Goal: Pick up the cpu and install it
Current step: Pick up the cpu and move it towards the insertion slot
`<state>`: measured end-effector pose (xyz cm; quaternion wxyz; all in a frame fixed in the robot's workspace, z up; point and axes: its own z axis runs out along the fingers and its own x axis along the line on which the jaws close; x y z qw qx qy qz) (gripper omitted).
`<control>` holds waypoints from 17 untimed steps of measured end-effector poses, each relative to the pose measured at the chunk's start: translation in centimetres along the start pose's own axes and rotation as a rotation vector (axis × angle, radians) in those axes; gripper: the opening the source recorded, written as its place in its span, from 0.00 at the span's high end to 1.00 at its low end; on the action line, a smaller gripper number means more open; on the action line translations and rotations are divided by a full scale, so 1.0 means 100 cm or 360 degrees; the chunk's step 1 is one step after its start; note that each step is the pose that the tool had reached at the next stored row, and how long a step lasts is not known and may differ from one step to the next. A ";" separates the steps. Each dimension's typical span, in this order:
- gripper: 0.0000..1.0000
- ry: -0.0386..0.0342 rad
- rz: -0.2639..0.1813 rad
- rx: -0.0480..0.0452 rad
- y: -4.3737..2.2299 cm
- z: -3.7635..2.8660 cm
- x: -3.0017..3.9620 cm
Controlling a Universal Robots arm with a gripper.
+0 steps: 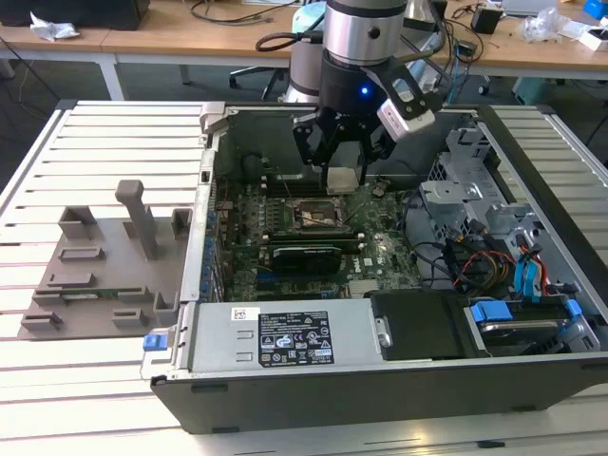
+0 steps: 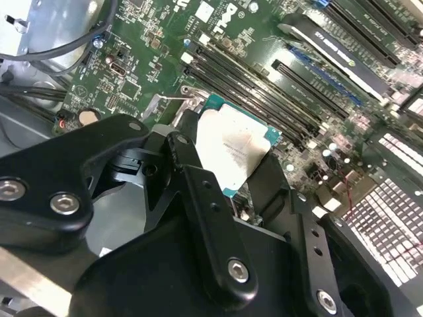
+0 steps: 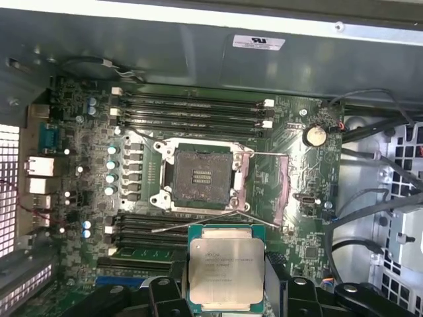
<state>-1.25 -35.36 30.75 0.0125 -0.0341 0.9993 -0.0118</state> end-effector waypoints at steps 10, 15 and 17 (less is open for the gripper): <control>0.45 0.0001 -0.0001 0.0009 0.0206 0.0098 -0.0011; 0.45 0.0001 -0.0001 0.0012 0.0220 0.0098 -0.0011; 0.45 0.0001 -0.0001 0.0012 0.0220 0.0098 -0.0011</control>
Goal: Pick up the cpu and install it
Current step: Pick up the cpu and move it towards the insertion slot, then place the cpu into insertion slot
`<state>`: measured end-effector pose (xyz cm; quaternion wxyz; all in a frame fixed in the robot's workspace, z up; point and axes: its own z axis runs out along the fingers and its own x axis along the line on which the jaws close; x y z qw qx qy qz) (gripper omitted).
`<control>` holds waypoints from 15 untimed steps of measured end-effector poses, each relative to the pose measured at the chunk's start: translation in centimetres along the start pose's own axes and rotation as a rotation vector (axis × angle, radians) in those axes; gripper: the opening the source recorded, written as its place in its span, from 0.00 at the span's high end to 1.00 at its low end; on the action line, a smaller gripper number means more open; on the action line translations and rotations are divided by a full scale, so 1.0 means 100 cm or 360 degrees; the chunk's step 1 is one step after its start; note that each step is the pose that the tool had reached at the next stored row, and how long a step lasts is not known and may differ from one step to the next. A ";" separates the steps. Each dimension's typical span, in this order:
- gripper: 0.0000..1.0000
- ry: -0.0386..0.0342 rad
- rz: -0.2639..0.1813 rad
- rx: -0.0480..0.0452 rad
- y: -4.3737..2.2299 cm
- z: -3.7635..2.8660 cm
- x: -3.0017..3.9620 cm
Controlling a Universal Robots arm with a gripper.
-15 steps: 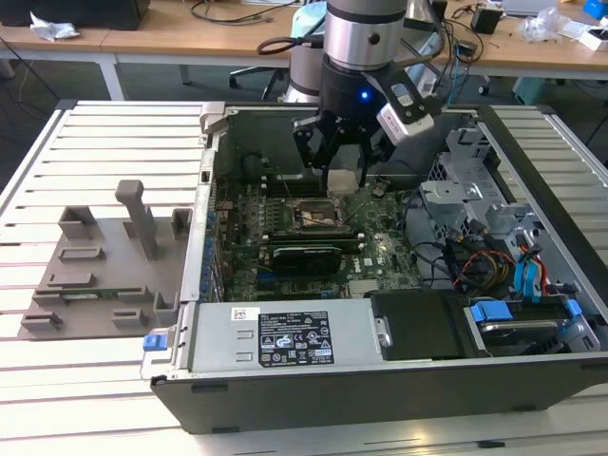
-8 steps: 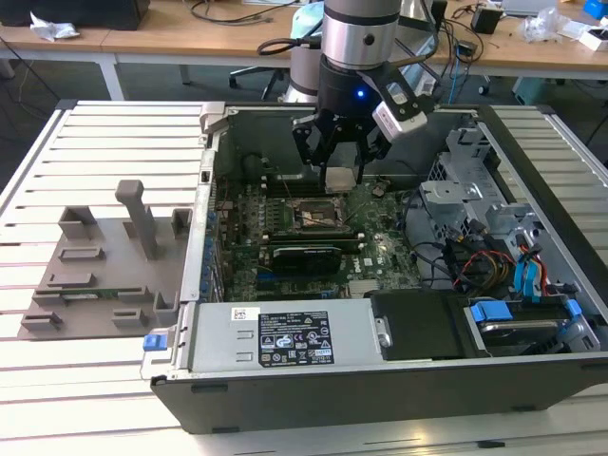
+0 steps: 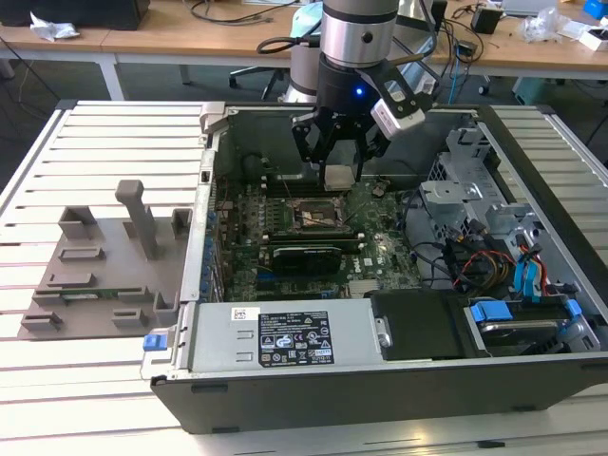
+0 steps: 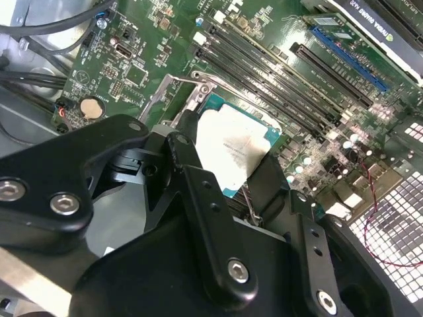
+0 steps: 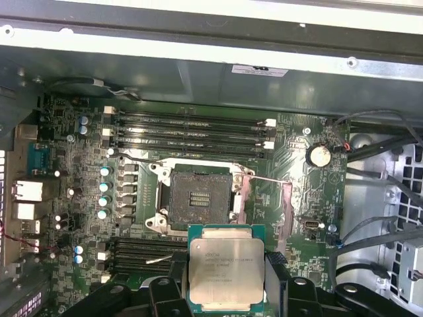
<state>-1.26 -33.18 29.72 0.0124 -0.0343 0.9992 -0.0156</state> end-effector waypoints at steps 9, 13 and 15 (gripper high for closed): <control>0.45 0.0000 0.0000 0.0001 0.0000 0.0000 0.0000; 0.45 0.0006 0.0168 0.0009 0.0000 0.0002 0.0001; 0.45 0.0007 0.0215 0.0012 0.0000 0.0003 0.0001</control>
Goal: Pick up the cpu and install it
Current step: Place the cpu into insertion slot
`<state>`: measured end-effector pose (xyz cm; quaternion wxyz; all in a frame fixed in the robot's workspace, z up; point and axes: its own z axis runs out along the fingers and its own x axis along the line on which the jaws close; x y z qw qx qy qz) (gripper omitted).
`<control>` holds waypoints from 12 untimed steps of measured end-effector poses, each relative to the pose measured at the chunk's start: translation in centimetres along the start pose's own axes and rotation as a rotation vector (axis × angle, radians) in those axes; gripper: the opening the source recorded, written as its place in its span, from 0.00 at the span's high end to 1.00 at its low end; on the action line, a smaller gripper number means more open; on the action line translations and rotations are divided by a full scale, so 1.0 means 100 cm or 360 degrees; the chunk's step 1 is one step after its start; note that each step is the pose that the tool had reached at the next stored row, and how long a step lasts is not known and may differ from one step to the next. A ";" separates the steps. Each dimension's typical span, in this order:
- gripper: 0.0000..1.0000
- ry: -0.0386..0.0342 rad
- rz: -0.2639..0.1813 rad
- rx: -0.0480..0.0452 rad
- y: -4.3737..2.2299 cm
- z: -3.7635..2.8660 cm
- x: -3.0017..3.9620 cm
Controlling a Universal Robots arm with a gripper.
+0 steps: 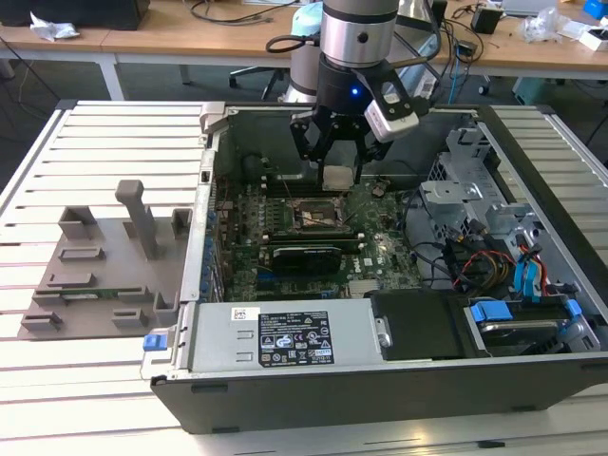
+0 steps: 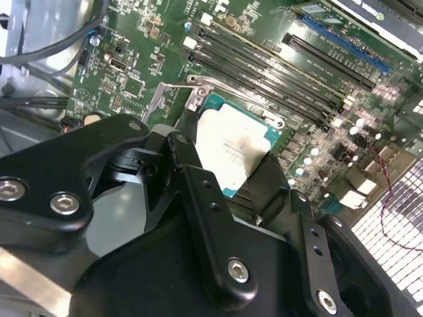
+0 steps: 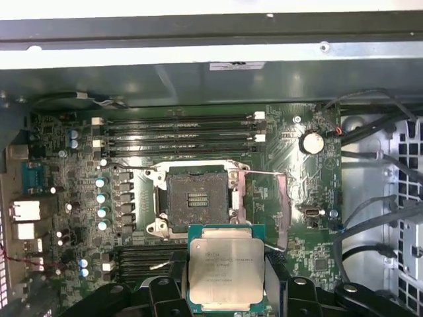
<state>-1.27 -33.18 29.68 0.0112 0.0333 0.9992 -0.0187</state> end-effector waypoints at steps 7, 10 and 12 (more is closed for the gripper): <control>0.45 0.0004 0.0114 0.0005 0.0000 0.0003 0.0000; 0.45 0.0005 0.0143 0.0006 0.0000 0.0003 0.0000; 0.45 0.0006 0.0162 0.0006 0.0000 0.0004 0.0000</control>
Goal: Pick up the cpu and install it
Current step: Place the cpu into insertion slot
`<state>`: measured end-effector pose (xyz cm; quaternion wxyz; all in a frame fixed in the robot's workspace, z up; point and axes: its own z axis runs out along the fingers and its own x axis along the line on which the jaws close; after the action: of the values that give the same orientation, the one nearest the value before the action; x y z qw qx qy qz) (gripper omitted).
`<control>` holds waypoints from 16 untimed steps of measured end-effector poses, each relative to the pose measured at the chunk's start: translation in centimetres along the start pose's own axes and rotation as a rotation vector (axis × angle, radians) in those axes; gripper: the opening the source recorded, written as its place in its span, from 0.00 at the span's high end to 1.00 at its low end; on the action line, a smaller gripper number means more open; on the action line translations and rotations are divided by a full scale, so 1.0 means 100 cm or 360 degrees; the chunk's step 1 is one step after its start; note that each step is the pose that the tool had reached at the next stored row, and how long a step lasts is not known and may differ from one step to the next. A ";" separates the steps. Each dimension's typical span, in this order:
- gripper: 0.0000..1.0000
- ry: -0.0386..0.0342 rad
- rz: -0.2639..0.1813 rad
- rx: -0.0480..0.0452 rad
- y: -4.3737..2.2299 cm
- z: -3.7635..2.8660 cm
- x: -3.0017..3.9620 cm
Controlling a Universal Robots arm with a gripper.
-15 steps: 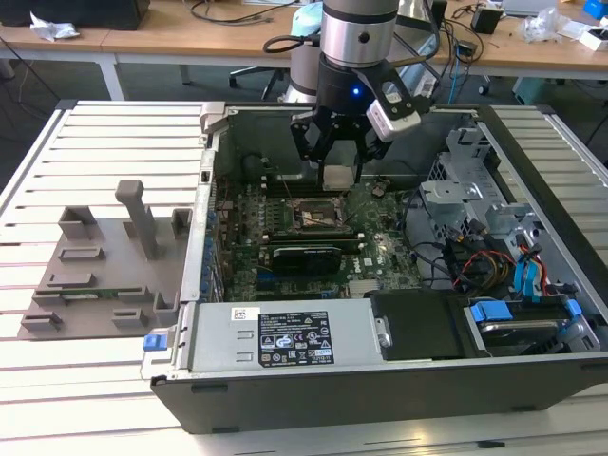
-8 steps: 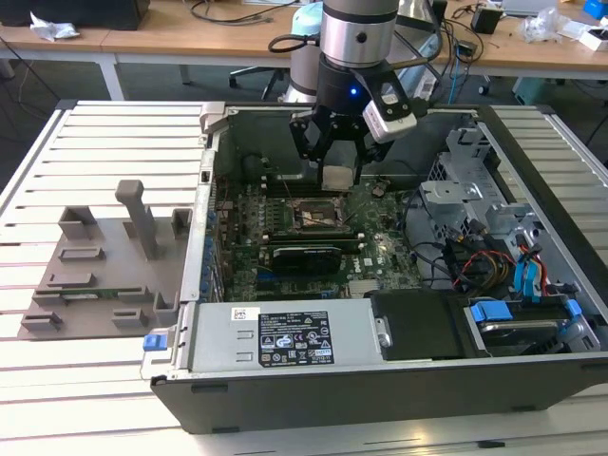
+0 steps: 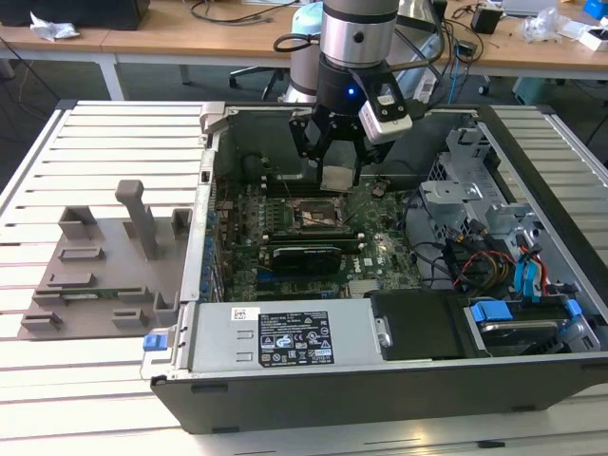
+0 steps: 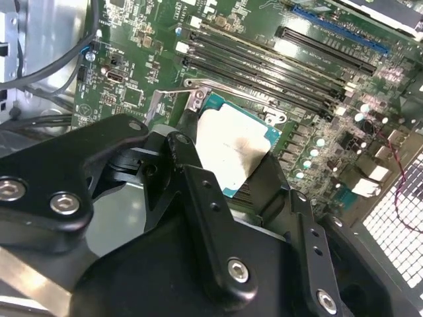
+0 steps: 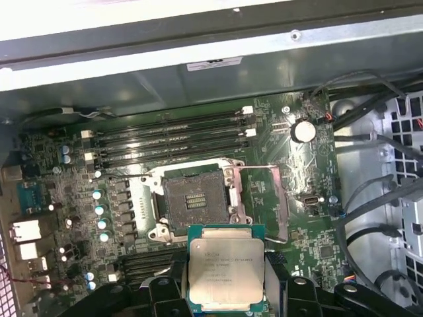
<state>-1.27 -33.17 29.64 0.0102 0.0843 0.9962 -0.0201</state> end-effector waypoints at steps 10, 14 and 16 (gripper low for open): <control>0.45 0.0003 0.0121 0.0008 0.0000 0.0004 0.0000; 0.45 0.0005 0.0167 0.0012 0.0000 0.0005 0.0000; 0.45 0.0006 0.0185 0.0013 0.0000 0.0004 0.0000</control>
<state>-1.27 -33.18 29.60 0.0093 0.1420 0.9896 -0.0233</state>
